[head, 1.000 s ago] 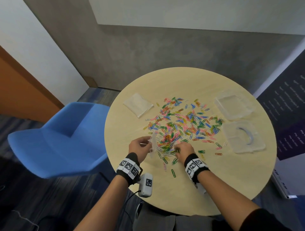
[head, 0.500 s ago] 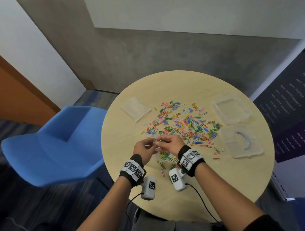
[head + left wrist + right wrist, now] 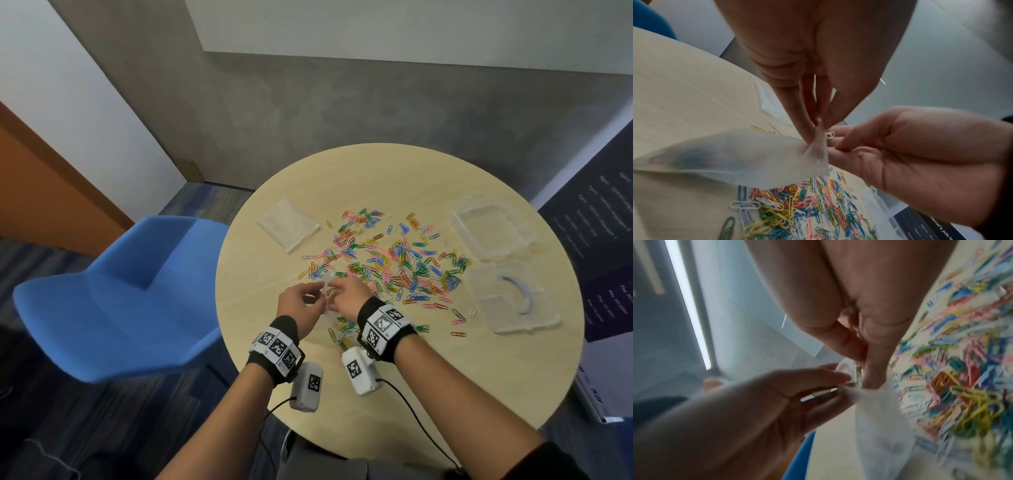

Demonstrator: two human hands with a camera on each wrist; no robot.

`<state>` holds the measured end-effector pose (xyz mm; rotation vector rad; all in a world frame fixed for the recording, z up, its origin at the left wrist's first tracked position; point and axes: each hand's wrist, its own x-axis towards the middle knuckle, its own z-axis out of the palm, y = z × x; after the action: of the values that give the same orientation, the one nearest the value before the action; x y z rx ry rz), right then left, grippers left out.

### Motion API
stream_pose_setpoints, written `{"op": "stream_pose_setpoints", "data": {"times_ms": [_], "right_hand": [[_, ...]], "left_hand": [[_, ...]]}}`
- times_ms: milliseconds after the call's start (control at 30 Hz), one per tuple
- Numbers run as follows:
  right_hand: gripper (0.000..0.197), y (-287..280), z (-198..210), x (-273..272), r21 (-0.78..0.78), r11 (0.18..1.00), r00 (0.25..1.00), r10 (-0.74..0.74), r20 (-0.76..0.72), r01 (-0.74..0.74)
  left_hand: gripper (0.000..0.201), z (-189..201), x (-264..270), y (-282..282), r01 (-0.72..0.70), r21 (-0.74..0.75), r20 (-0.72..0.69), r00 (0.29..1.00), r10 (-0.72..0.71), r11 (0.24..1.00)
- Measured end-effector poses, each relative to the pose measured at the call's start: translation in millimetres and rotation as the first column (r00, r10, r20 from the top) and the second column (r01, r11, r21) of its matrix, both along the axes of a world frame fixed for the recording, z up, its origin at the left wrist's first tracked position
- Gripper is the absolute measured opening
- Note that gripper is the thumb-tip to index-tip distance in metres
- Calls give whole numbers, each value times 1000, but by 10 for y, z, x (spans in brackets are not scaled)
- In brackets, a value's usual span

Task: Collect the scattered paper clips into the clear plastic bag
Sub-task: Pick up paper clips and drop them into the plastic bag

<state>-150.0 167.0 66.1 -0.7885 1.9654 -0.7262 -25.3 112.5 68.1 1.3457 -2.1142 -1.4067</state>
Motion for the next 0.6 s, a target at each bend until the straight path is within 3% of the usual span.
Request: {"op": "stream_pose_setpoints", "data": {"times_ms": [167,267,400,433,500,567,600], "right_hand": [[38,90,77,38,-123,992,968,-44,-249,13],[31,185,192,40,-212,974,972,28,-233,-79],[25,473,259,-116,-305,952,975,-76,-207,10],[35,577,201,-168,-236,972,971,-71,-227,15],[76,819,47,-214,51,998,958,52,-283,-39],[115,1063,-147,-165,320,940,944,205,-260,-116],[125,1155,-226,-113,371,919,940,236,-247,-133]], "left_hand": [[30,44,2,-19,-30,19,-41,999,31,999],[30,48,6,-61,-53,61,-56,997,56,997],[27,13,86,-146,-102,78,-77,991,108,992],[26,2,125,-174,-126,91,-86,987,134,988],[24,-17,205,-230,-179,126,-117,974,193,976],[25,-31,274,-276,-240,148,-141,955,260,959],[26,-35,299,-299,-273,154,-149,944,295,950]]}}
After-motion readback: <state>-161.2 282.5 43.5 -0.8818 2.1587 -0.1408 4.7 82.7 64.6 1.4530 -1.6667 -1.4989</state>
